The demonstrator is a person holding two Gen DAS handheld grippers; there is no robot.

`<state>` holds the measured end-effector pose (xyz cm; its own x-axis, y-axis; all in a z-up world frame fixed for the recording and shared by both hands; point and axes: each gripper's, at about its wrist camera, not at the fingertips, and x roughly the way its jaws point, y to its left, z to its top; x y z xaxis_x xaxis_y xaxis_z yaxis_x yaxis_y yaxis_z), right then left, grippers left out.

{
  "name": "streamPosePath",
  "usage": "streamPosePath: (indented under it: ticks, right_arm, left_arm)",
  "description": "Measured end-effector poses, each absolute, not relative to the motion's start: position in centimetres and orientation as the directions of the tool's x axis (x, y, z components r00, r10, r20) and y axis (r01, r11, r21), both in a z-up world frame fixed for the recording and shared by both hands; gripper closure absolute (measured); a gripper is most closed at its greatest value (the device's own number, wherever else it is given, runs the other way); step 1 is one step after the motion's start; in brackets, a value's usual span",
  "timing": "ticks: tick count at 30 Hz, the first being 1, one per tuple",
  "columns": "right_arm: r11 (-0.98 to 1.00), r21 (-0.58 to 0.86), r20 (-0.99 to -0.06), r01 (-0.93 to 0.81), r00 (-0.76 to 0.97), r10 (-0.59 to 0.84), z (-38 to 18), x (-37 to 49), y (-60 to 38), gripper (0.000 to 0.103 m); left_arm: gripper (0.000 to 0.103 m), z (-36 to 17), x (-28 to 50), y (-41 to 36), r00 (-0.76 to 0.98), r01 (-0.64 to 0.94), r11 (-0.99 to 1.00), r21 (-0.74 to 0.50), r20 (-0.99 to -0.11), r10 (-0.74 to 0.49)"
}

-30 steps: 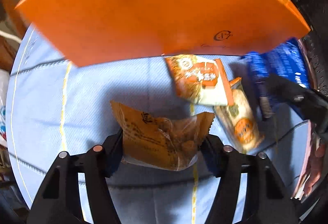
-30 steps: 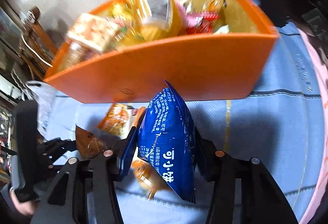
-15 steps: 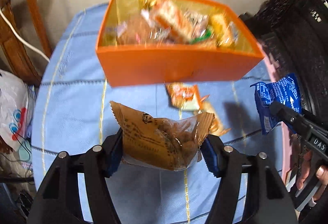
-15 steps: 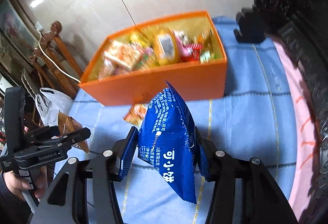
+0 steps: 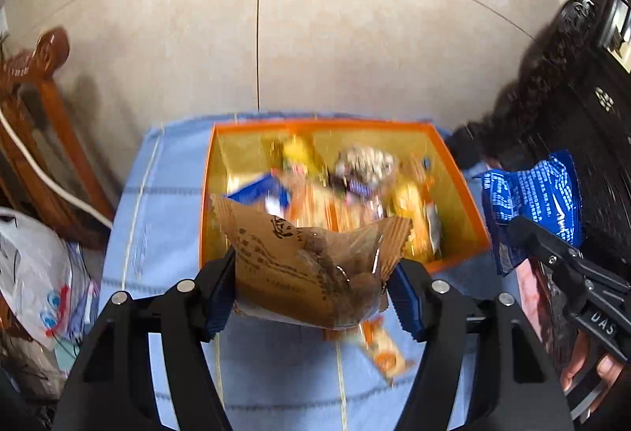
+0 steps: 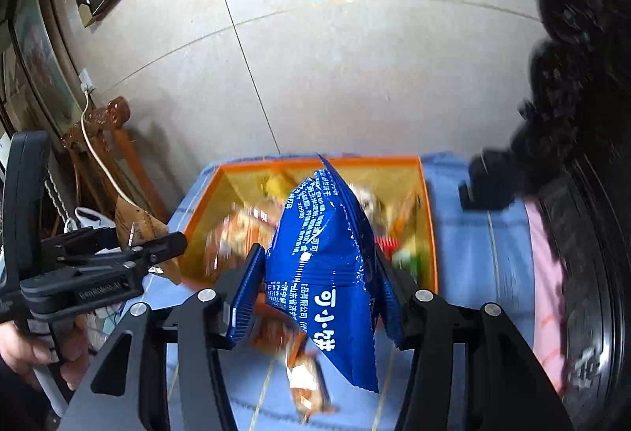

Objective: Organize snacks
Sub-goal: 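Lower both bags into the orange box and open both tools, then move both tools back over the last snacks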

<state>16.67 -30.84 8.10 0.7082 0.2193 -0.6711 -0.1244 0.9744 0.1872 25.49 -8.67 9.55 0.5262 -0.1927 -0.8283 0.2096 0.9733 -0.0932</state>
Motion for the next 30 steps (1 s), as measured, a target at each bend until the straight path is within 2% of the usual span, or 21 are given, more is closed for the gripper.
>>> streamPosePath:
  ticks: [4,5,6,8,9,11,20,30]
  right_arm:
    - [0.976,0.183,-0.67,-0.115,0.712,0.209,7.8,21.5,-30.6,0.048]
    - [0.978,0.181,-0.67,-0.102,0.715,0.199,7.5,22.5,-30.7,0.044]
    - [0.987,0.146,-0.685,-0.07,0.713,0.152,6.9,23.7,-30.8,0.033]
    - [0.997,0.082,-0.695,0.001,0.717,0.057,6.3,24.3,-30.9,0.027]
    - [0.995,0.102,-0.684,-0.007,0.725,0.075,6.1,24.0,-31.0,0.022]
    - [0.988,0.152,-0.682,-0.026,0.721,0.124,5.3,23.0,-31.4,0.018]
    - [0.981,0.194,-0.742,-0.027,0.65,0.165,1.2,17.2,-32.2,0.018]
    - [0.984,0.092,-0.846,-0.151,0.509,0.157,-5.7,10.4,-27.3,0.018]
  left_arm:
    - [0.034,9.0,30.2,-9.9,0.528,0.185,0.98,-0.077,-0.833,-0.166]
    - [0.019,8.8,31.2,-10.2,0.543,0.168,0.984,-0.063,-0.827,-0.146]
    - [0.004,8.5,32.3,-10.5,0.57,0.131,0.991,-0.004,-0.818,-0.078]
    - [0.004,8.1,33.3,-10.9,0.602,0.071,0.992,0.102,-0.798,0.039]
    - [0.004,8.0,33.5,-11.0,0.603,0.073,0.99,0.12,-0.796,0.052]
    - [0.004,7.6,33.1,-11.0,0.597,0.105,0.99,0.095,-0.802,0.014]
    - [0.004,5.3,28.2,-10.9,0.518,0.178,0.983,0.048,-0.854,-0.052]
    - [0.004,0.7,21.9,-9.1,0.409,0.157,0.988,0.008,-0.911,-0.058]
